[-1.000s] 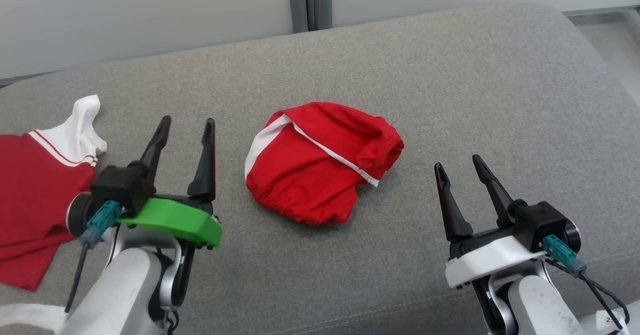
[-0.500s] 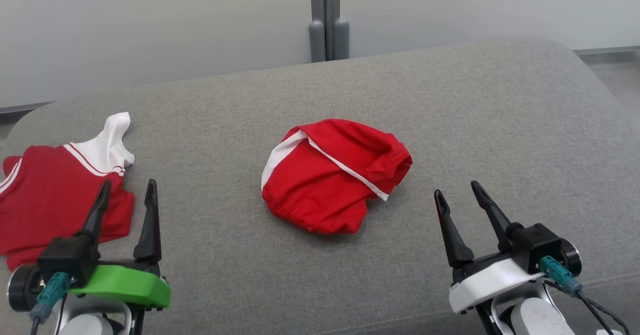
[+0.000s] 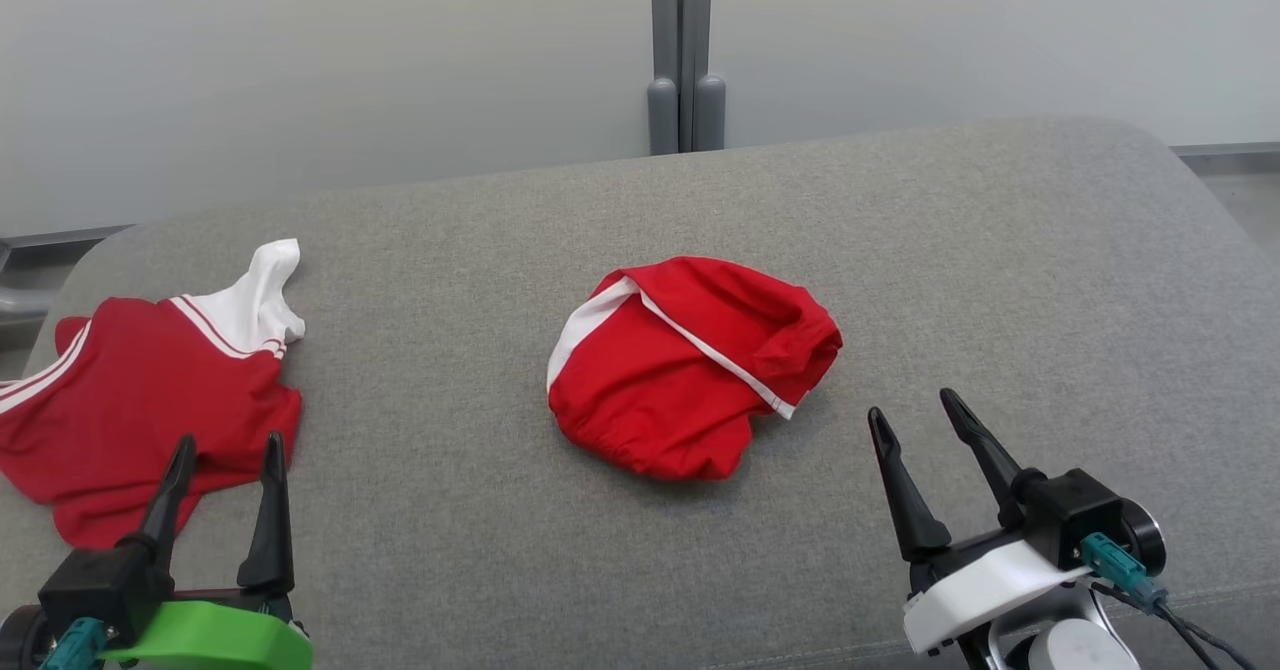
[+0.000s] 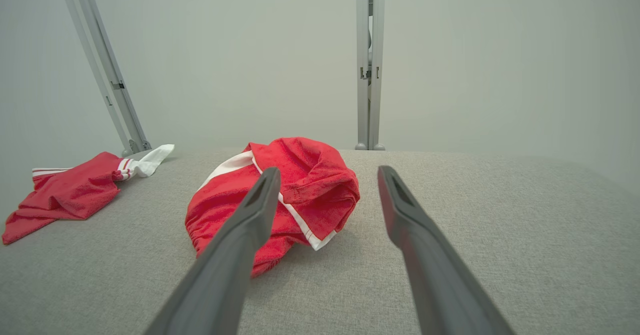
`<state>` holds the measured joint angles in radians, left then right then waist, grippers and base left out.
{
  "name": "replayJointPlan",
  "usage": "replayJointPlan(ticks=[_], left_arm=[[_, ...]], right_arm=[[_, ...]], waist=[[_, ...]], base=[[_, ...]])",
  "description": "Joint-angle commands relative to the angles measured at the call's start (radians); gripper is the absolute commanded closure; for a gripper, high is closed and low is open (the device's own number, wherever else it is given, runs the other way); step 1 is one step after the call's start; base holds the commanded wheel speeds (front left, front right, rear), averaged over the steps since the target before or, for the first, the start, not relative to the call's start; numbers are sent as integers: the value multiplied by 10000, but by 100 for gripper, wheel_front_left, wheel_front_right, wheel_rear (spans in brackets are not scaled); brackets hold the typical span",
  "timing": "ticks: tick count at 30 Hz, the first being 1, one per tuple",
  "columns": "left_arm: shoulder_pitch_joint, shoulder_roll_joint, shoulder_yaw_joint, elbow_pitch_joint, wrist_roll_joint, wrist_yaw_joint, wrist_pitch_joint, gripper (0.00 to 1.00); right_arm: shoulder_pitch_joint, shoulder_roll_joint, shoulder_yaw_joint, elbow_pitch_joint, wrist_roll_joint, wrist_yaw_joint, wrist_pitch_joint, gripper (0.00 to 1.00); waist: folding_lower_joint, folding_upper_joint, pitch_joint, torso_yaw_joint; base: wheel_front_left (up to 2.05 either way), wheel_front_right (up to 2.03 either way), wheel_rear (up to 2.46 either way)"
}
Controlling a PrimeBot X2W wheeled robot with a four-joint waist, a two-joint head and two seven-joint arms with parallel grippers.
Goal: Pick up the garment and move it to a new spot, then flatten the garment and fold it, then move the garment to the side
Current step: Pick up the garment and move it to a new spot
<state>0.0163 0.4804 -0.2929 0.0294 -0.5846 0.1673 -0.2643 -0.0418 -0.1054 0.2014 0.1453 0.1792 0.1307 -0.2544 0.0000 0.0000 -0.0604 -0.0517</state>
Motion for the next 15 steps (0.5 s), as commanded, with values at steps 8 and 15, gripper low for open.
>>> replayJointPlan(ticks=[8,15], left_arm=[[436,-187,10,224,61,-290,-19,0],[87,-667,527,565,95,-669,-16,0]], right_arm=[[331,-129,-16,-127,148,1,93,0],[290,-107,-44,-198,180,1,110,0]], waist=[[0,0,-216,100],[0,0,-193,250]], base=[[0,0,0],[0,0,0]])
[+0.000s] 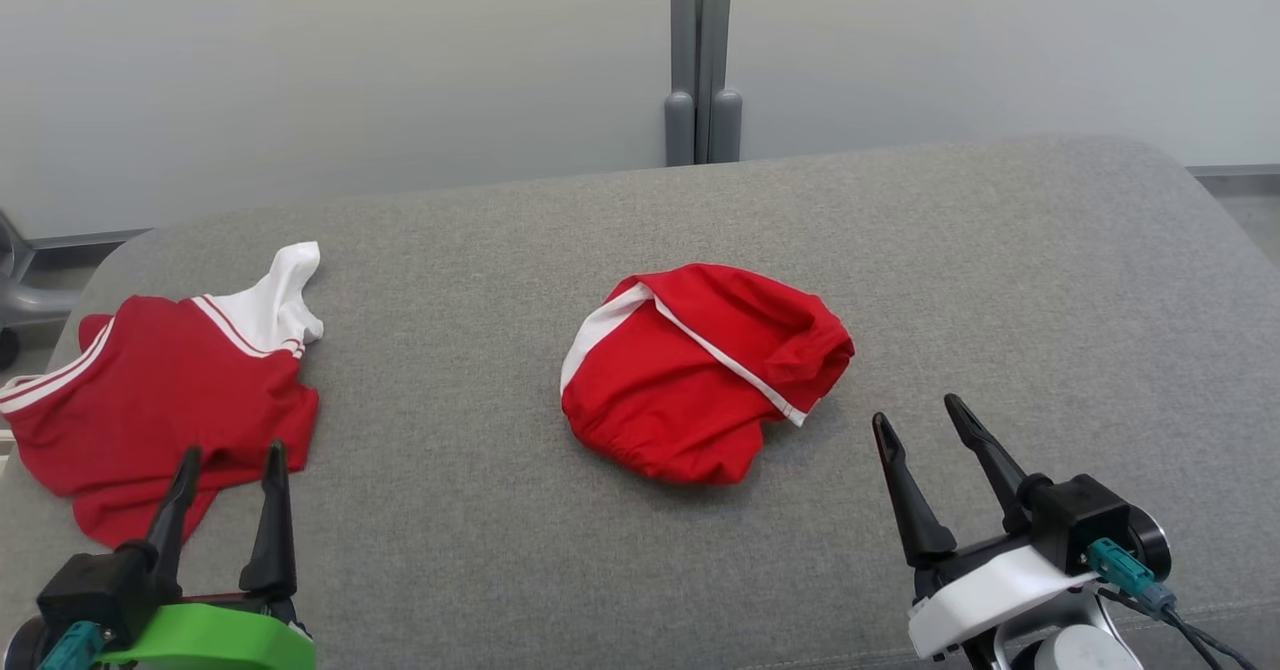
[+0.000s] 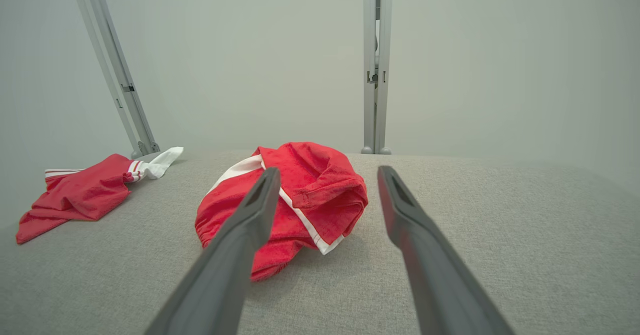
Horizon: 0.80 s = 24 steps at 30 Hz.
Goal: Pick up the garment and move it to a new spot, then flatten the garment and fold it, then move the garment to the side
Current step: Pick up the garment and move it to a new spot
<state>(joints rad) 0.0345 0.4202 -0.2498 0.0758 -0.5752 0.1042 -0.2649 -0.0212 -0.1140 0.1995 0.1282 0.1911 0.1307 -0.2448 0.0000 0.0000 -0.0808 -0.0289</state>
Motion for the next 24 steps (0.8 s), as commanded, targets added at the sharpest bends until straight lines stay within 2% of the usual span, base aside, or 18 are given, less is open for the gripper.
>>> replayJointPlan(ticks=[1,5,11,17,24], left_arm=[[-121,-160,202,170,57,17,-10,0],[-295,-484,584,398,281,41,-10,0],[-326,-724,712,652,698,-330,-11,0],[-452,-685,458,959,877,-758,-11,0],[-538,-737,432,1141,844,-883,-11,0]], right_arm=[[81,-12,-31,-33,60,1,13,0],[84,9,-52,-20,95,1,6,0],[78,28,-37,44,128,1,7,0],[19,-29,39,43,124,1,64,0],[-72,-102,104,81,170,1,119,0]], waist=[[0,0,16,41],[0,0,53,121],[0,0,86,212],[0,0,127,307],[0,0,172,341]], base=[[0,0,0],[0,0,0],[0,0,0],[0,0,0],[0,0,0]])
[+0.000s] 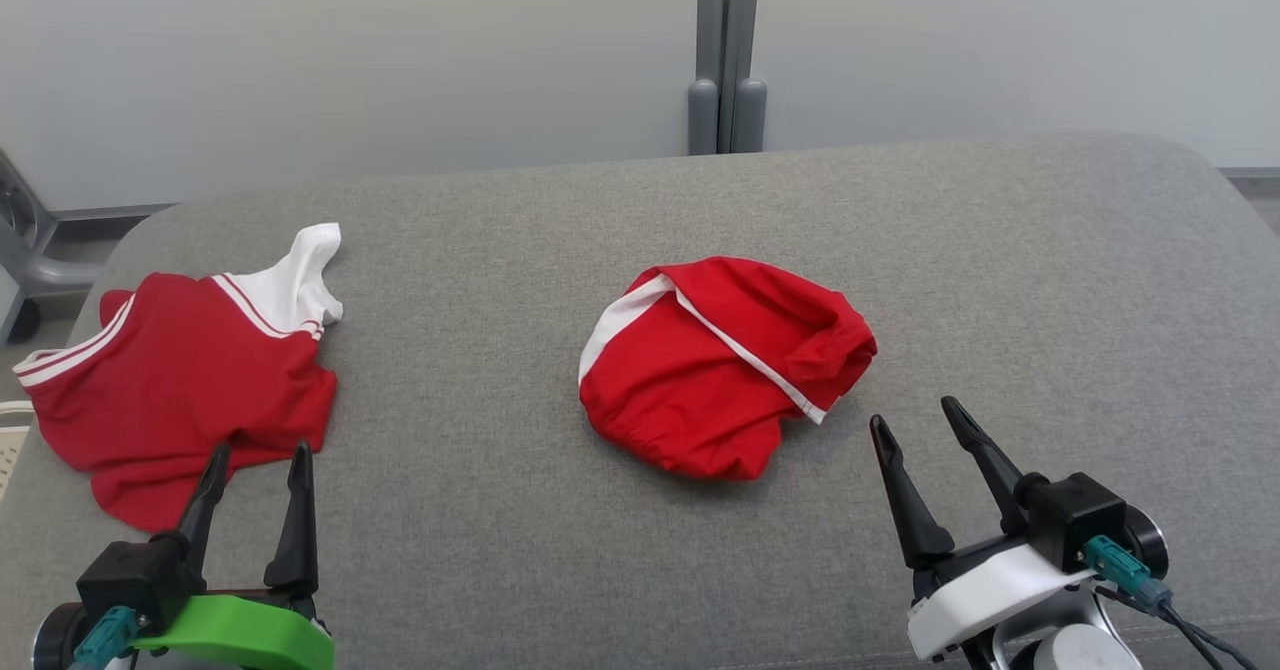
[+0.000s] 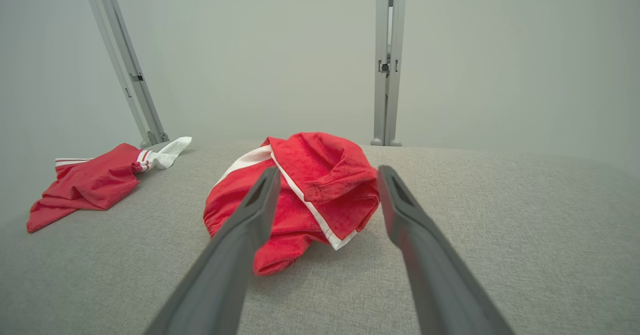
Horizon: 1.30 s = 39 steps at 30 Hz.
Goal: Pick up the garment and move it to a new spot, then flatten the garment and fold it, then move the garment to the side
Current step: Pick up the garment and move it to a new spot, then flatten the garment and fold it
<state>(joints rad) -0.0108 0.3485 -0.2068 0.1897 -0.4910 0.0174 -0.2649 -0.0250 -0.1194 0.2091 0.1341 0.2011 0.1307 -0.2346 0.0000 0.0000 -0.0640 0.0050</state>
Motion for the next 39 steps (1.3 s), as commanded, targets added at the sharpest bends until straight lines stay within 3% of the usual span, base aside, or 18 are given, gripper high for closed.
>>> replayJointPlan(ticks=[1,8,16,28,39], left_arm=[[-101,-31,-4,19,9,-25,-11,0],[-259,-70,-118,89,67,-27,4,0],[-512,-205,-430,153,117,-62,188,0],[-1237,-416,-703,41,192,-118,241,0],[-2014,-720,-815,433,328,-303,71,0]], right_arm=[[-59,-58,18,20,85,1,36,0],[-308,-320,258,210,139,1,363,0],[-818,-1016,634,1361,23,1,799,0],[-3052,-2141,2383,3225,-1948,-1,495,0],[-4854,-2168,3568,4941,-2551,-3,219,0]], waist=[[0,0,12,9],[0,0,118,79],[0,0,395,246],[0,0,1673,516],[0,0,2506,752]], base=[[0,0,0],[0,0,0],[0,0,0],[0,0,0],[0,0,0]])
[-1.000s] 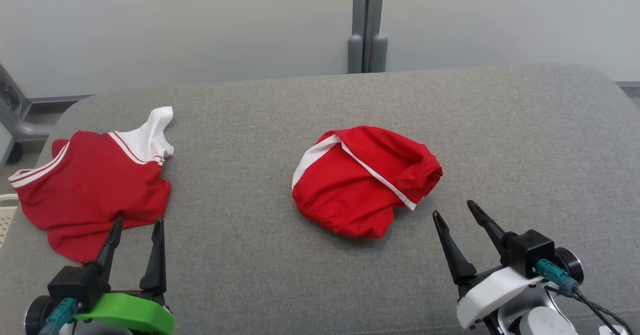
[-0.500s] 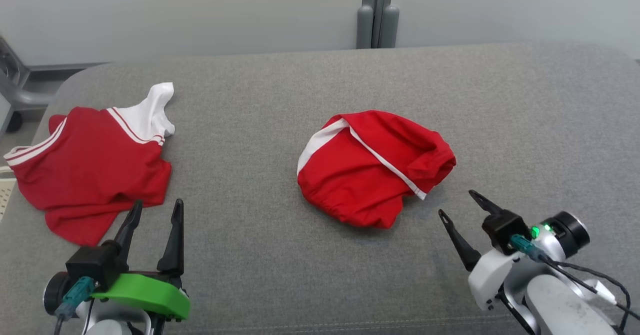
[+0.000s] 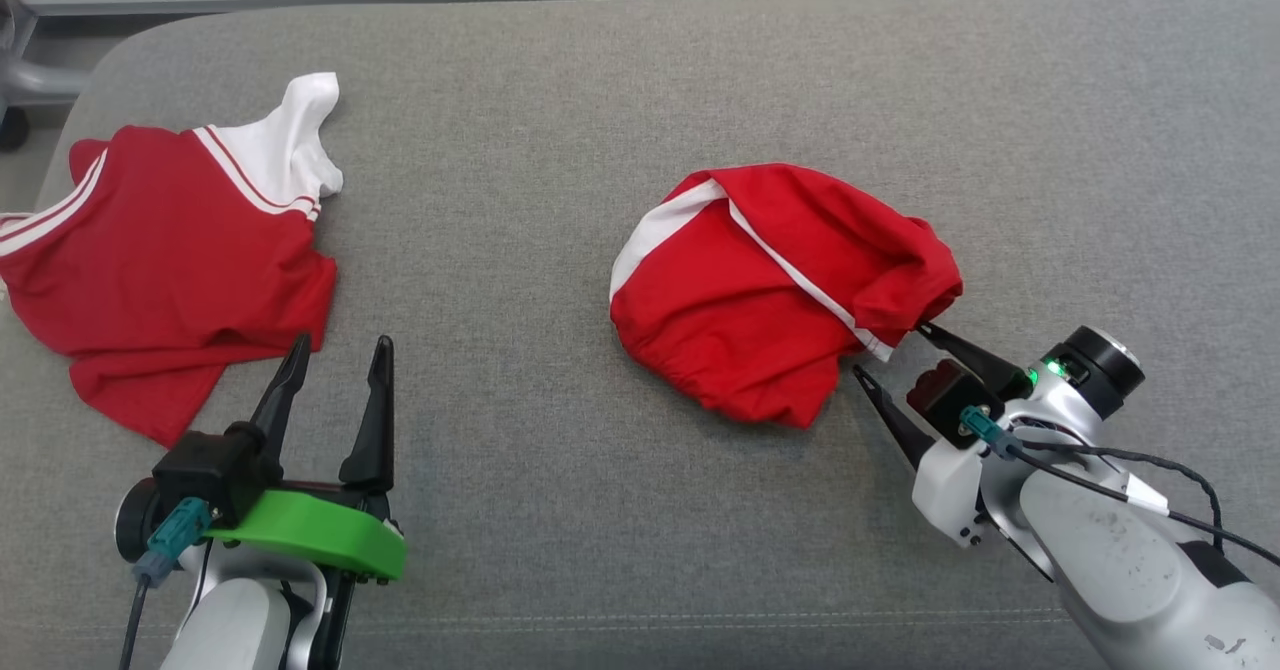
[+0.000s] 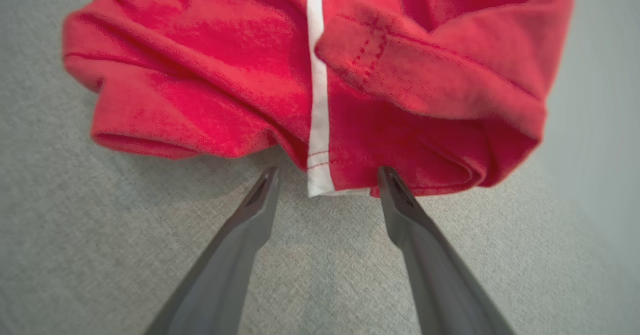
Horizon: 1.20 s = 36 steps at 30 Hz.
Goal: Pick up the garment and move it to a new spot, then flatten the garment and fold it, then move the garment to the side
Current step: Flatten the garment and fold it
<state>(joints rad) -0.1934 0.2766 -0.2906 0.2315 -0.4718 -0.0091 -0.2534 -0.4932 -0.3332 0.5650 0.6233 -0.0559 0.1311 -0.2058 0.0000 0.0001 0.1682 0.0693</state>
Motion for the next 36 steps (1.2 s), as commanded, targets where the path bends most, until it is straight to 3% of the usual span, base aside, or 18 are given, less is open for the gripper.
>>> replayJointPlan(ticks=[1,3,4,5,6,7,8,9,17,25,32,36], left_arm=[[-250,-25,33,53,138,-63,-51,0],[-318,-88,41,147,155,-88,-84,0],[-351,-109,53,176,175,-102,-94,0],[-351,-109,53,176,175,-102,-94,0],[-412,-140,71,202,188,-123,-108,0],[-470,-169,87,215,194,-144,-121,0],[-509,-189,105,232,208,-166,-127,0],[-530,-214,124,253,239,-170,-118,0],[-440,-324,394,308,407,-245,-126,0],[-22,-409,741,208,626,-268,-124,0],[197,-372,855,160,731,-233,-124,0],[217,-351,809,151,747,-245,-125,0]], right_arm=[[-287,-15,76,158,-8,-6,-79,0],[-446,42,149,358,-36,-6,-122,5],[-544,47,166,428,-57,-6,-148,36],[-544,47,166,428,-57,-6,-148,36],[-658,51,178,499,-80,-6,-171,55],[-741,59,187,569,-84,-8,-188,65],[-799,68,191,636,-97,-8,-208,91],[-837,83,176,710,-97,-8,-226,100],[-765,202,124,433,629,-11,-331,100],[-86,-394,163,-1943,2229,-11,272,100],[928,-663,-925,-3949,3407,-9,988,100],[1630,-674,-1912,-4402,3912,-11,1341,100]], waist=[[0,-1,245,121],[0,-1,292,147],[0,-1,326,150],[0,-1,326,150],[0,-1,352,150],[0,-1,372,147],[0,-1,388,142],[0,-1,402,138],[0,-1,290,0],[0,-1,-81,-410],[0,-1,-323,-659],[0,-1,-373,-698]], base=[[0,0,0],[0,0,0],[0,0,0],[0,0,0],[0,0,0],[0,0,0],[0,0,0],[0,0,0],[0,0,0],[0,0,0],[0,0,0],[0,0,0]])
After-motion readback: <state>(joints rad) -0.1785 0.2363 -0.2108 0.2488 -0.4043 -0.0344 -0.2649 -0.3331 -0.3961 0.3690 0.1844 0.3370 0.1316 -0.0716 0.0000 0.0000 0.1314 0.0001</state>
